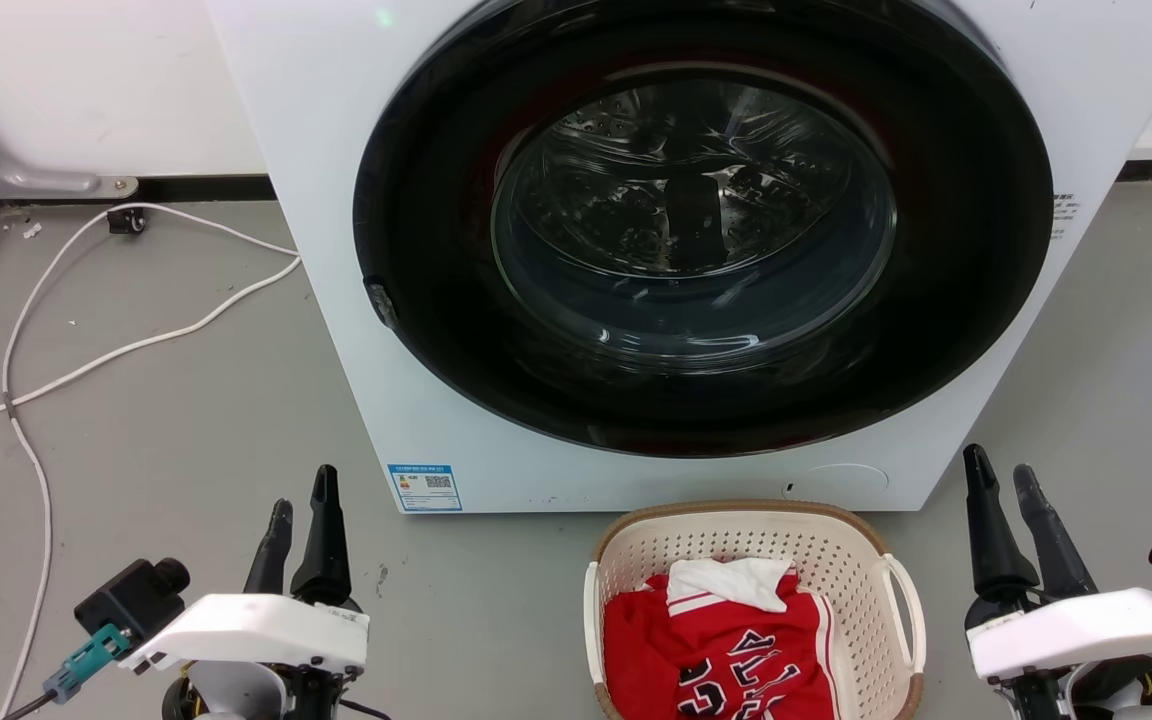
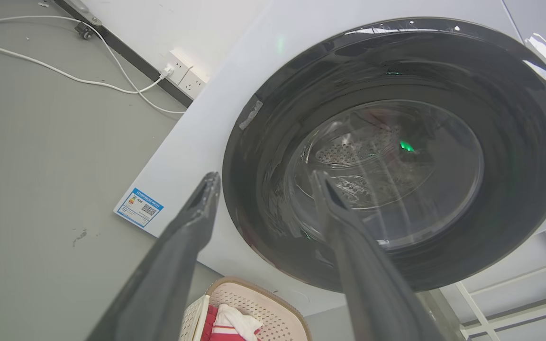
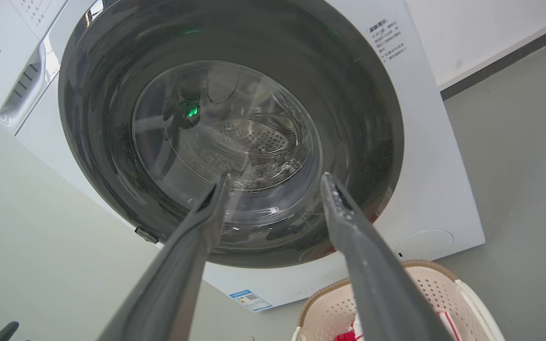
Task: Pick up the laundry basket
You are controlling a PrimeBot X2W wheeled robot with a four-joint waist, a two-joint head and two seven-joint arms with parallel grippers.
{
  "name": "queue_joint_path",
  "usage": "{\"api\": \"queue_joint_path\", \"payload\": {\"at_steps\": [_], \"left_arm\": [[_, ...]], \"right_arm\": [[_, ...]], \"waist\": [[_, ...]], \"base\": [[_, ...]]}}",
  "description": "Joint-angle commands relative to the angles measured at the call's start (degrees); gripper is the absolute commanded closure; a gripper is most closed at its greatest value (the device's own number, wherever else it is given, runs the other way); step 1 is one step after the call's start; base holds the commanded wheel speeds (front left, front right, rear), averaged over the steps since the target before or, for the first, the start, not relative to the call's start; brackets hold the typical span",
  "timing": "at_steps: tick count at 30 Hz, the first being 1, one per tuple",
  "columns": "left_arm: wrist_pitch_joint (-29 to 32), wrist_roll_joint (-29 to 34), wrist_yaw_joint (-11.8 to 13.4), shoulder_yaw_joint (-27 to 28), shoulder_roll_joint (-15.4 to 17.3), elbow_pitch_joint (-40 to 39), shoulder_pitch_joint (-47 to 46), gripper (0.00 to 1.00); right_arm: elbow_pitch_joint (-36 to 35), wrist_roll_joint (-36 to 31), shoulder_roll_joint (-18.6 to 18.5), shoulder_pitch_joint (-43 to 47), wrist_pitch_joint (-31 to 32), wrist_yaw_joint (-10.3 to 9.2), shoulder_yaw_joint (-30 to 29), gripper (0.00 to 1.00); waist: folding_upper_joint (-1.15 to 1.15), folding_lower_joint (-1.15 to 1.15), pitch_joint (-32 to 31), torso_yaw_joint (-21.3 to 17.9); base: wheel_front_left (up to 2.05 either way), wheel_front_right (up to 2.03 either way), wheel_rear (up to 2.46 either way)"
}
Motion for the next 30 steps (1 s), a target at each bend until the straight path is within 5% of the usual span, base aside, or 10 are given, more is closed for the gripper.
{"api": "queue_joint_path", "payload": {"at_steps": [1,30], "left_arm": [[-0.7,2.0,0.1,-0.4,0.2,-1.2,-0.4,0.00],[-5.4,24.4,3.0,-4.0,0.3,-3.7,0.7,0.00]], "right_arm": [[-1.3,-2.3,-0.3,0.0,-0.6,0.00,0.2,0.00],[-4.3,-23.5,-0.4,2.0,-5.3,0.00,1.5,0.00]], "waist": [[0.00,0.00,0.0,0.0],[0.00,0.00,-0.1,0.1]], "base": [[0.00,0.00,0.00],[0.00,0.00,0.00]]}}
